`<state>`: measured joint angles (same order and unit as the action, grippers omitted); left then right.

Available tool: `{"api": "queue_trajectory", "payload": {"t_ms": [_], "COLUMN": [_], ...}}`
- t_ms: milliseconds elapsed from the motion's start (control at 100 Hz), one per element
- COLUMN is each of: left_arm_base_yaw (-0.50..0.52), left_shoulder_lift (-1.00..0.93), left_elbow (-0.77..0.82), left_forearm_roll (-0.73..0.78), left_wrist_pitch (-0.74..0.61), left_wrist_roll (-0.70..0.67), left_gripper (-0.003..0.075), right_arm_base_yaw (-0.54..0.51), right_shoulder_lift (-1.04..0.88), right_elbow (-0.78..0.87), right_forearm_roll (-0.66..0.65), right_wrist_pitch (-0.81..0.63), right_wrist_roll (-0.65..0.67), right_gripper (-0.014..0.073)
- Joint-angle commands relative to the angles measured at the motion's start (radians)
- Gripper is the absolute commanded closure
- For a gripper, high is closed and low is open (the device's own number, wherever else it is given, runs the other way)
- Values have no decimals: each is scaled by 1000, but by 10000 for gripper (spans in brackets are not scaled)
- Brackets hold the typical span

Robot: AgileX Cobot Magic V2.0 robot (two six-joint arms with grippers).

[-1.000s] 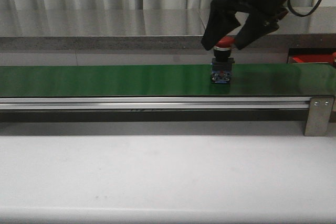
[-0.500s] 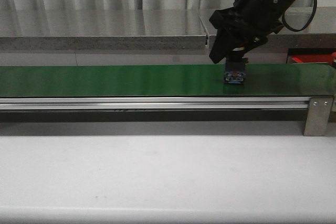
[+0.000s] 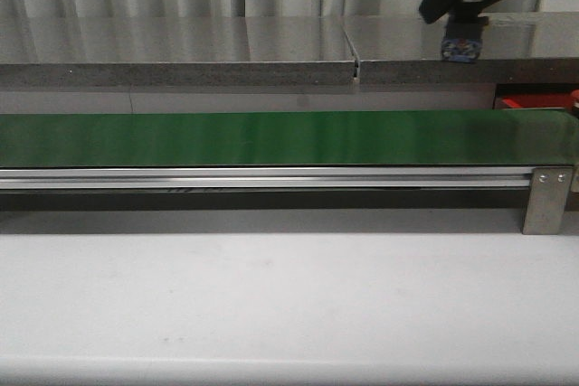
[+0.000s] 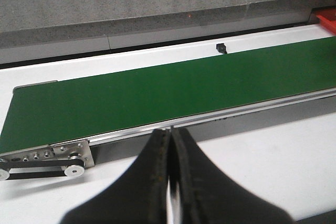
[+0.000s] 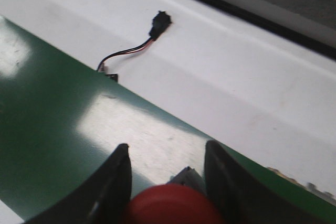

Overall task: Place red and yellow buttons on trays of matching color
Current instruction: 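Lift the red button into the red tray and open the right gripper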

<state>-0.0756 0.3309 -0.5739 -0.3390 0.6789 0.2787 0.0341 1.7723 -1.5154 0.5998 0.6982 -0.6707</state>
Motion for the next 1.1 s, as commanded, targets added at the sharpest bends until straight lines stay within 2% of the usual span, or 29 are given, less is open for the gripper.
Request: {"api": "queue_trajectory", "payload": {"t_ms": [0, 240, 460, 770, 1090], "left_arm_base_yaw": [-9, -9, -9, -9, -9], "left_shoulder_lift": [7, 7, 7, 7, 7], "left_elbow": [-26, -26, -26, -26, -26], "left_forearm_roll": [-24, -24, -24, -24, -24], "left_wrist_pitch": [-65, -65, -65, -65, -66], "left_wrist_roll": [-4, -4, -4, -4, -4], "left_gripper": [741, 741, 741, 741, 741], "right_arm_base_yaw": [-62, -235, -363, -445, -465], "right_shoulder_lift": [-74, -79, -60, 38, 107], "right_elbow": [-33, -33, -33, -33, -33], "right_forearm_roll": [22, 22, 26, 26, 37], "right_wrist_pitch": [-16, 11, -25, -96, -198], "right_wrist_roll": [-5, 5, 5, 6, 6], "right_gripper": [451, 451, 451, 451, 451]}}
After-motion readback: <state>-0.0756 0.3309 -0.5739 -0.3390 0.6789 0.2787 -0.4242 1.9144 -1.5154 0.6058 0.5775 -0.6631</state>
